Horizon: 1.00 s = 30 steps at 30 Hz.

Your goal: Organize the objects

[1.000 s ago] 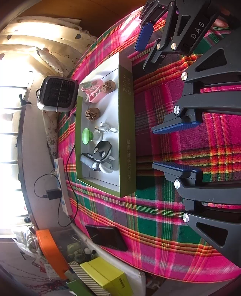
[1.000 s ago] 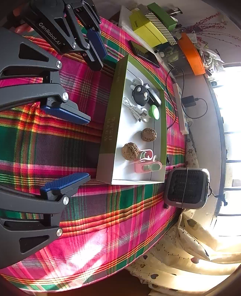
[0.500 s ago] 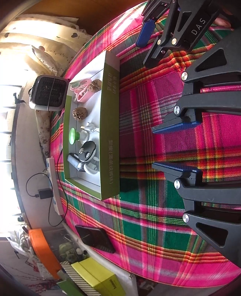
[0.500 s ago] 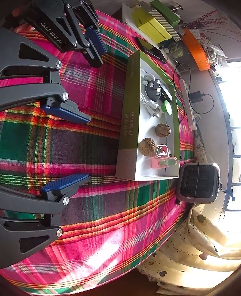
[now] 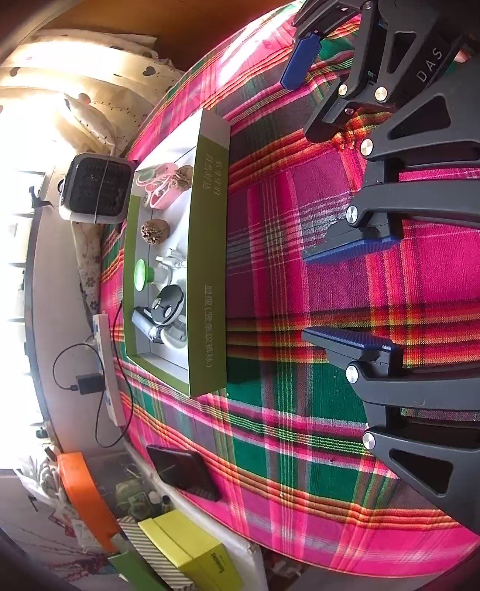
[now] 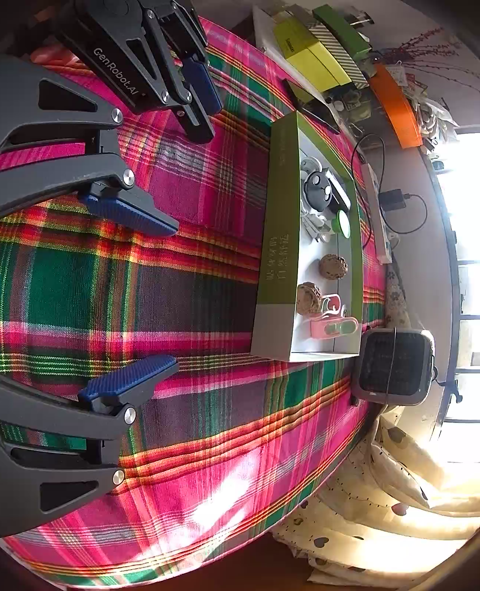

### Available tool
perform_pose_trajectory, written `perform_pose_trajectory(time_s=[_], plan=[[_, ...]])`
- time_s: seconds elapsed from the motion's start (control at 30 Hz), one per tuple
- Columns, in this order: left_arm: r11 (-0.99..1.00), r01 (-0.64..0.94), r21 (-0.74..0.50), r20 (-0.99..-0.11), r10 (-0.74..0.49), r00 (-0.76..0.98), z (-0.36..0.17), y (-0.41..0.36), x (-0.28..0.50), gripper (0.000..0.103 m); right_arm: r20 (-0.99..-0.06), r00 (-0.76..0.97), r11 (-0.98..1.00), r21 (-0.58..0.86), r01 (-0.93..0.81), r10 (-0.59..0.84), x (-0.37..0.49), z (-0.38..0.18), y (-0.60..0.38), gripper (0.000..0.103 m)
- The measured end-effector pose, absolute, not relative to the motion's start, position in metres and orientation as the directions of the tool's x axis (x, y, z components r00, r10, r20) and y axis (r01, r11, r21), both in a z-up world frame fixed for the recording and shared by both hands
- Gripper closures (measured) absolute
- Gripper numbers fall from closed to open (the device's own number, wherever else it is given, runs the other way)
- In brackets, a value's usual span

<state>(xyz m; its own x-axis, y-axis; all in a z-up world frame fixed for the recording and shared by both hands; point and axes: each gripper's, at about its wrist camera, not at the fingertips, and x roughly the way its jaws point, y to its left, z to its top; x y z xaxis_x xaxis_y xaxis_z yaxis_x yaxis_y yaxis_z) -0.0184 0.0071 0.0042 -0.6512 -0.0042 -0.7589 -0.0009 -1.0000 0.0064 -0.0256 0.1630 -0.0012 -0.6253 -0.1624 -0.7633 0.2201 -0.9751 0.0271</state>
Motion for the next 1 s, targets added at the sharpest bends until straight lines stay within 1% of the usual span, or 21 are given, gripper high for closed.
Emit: perform_pose_trajectory(time_s=[0.17, 0.23, 1.0], plan=[[-1.000, -0.006, -0.012, -0.750, 0.013, -0.662, 0.003, 0.008, -0.012, 0.062, -0.759, -0.634, -0.978, 0.016, 0.209, -0.148, -0.021, -0.002, 0.164, 0.034], [-1.000, -0.010, -0.005, -0.746, 0.011, -0.666, 0.003, 0.009, -0.010, 0.061, -0.754, -0.642, -0.979, 0.008, 0.204, -0.140, -0.020, -0.003, 0.163, 0.034], [-1.000, -0.009, 0.002, -0.741, 0.005, -0.672, 0.002, 0.009, -0.005, 0.061, -0.742, -0.658, -0.983, 0.006, 0.186, -0.129, -0.017, -0.003, 0.165, 0.033]])
